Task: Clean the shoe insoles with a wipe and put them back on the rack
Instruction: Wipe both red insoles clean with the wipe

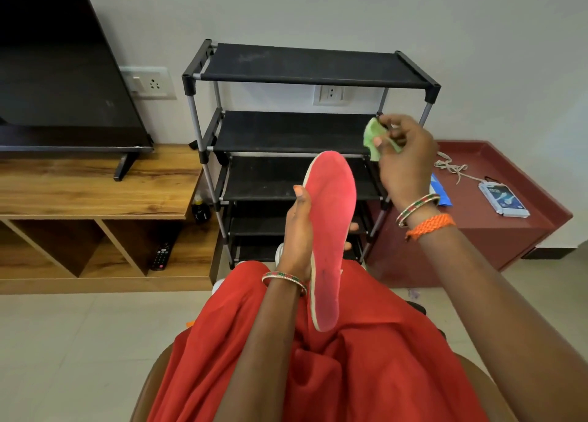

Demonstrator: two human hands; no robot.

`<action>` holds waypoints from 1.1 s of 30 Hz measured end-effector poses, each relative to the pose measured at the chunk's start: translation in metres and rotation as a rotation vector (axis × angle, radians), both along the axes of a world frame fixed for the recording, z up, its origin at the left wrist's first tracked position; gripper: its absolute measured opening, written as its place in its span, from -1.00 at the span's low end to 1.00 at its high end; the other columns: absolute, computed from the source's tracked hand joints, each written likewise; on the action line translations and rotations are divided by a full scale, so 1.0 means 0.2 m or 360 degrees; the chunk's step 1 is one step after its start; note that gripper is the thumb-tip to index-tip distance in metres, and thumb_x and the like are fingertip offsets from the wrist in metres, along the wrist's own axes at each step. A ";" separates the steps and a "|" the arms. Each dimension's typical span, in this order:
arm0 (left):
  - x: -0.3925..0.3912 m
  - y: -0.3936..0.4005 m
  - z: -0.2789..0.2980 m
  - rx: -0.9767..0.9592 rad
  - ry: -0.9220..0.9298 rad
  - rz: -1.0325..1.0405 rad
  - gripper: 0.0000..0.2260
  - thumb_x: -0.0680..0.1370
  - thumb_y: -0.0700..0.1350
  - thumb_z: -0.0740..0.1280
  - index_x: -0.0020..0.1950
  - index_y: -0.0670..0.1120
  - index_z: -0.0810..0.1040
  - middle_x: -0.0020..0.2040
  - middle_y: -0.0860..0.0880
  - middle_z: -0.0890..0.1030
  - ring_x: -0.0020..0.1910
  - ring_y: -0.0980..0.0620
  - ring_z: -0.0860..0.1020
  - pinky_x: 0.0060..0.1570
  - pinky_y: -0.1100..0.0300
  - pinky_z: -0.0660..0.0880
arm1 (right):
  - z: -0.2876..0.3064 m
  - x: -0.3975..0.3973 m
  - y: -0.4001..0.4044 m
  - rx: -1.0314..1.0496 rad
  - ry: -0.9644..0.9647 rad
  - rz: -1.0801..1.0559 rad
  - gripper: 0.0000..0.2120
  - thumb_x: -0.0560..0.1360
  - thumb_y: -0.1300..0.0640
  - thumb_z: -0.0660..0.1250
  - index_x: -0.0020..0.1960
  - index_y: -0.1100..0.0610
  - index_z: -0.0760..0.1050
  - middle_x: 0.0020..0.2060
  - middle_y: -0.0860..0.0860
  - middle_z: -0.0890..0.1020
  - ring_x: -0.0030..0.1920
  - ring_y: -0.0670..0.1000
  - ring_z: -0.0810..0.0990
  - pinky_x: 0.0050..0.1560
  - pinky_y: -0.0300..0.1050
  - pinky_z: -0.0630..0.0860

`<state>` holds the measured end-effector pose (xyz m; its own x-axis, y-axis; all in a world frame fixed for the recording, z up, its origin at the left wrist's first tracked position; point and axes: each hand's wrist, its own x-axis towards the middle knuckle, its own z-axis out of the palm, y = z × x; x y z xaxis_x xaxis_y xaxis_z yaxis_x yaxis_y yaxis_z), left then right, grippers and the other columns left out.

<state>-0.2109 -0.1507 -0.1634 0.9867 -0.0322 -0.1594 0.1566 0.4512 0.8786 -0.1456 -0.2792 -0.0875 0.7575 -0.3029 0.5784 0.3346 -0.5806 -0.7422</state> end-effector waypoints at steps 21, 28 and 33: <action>0.00 -0.02 -0.06 -0.0092 0.0063 -0.0147 -0.28 0.45 0.37 0.04 0.30 -0.17 0.48 -0.14 -0.15 0.62 -0.32 -0.01 0.59 -0.32 0.14 0.50 | -0.13 -0.18 0.13 -0.0440 0.0041 0.0327 -0.82 0.52 0.20 0.30 0.11 0.16 0.57 -0.07 0.03 0.59 -0.10 -0.12 0.50 -0.10 -0.54 0.34; -0.03 -0.04 -0.04 0.0033 0.0077 -0.0166 -0.36 0.56 0.28 -0.03 0.30 -0.19 0.48 -0.18 -0.09 0.65 -0.29 0.03 0.61 -0.22 0.12 0.57 | -0.20 -0.21 0.09 -0.0409 0.0094 0.0205 -0.87 0.51 0.22 0.31 0.05 0.16 0.56 -0.12 0.02 0.59 -0.15 -0.12 0.49 -0.19 -0.52 0.34; -0.03 -0.06 -0.03 0.0025 0.0087 -0.0153 -0.33 0.51 0.33 0.02 0.30 -0.16 0.48 -0.10 -0.16 0.63 -0.29 0.02 0.62 -0.30 0.15 0.56 | -0.14 -0.18 0.10 -0.0460 0.0061 0.0253 -0.86 0.53 0.21 0.30 0.06 0.16 0.58 -0.09 0.00 0.59 -0.09 -0.14 0.49 -0.14 -0.55 0.32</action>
